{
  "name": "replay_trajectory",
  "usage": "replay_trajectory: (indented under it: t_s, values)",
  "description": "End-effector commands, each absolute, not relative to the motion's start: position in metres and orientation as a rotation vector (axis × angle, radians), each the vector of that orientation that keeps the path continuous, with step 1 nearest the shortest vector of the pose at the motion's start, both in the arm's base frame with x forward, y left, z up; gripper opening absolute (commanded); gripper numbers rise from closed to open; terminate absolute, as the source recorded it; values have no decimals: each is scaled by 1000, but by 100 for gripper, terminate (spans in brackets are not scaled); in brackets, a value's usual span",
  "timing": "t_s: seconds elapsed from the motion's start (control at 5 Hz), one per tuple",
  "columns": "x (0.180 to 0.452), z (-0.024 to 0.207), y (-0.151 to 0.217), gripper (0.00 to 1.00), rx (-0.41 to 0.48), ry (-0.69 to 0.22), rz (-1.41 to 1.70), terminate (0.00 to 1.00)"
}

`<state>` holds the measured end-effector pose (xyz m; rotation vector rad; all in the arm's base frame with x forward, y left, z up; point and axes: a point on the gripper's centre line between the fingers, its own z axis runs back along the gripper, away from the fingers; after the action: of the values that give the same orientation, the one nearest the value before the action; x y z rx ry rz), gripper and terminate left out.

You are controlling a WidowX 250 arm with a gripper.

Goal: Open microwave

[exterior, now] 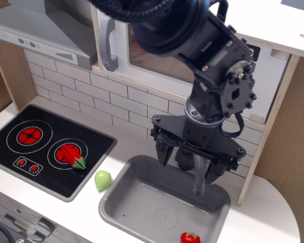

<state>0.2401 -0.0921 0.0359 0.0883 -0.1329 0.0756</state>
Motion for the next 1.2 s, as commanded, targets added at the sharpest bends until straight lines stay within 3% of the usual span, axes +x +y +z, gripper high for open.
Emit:
replay_trajectory:
  t_s: [0.0,0.4,0.6,1.0]
  values:
    - [240,36,-92,100,88,-133,76,0]
    - [259,93,-16,100,98,-208,81,0]
    - [274,117,32,100,43,-265,140,0]
    - [297,129,91,100,34,-327,230,0]
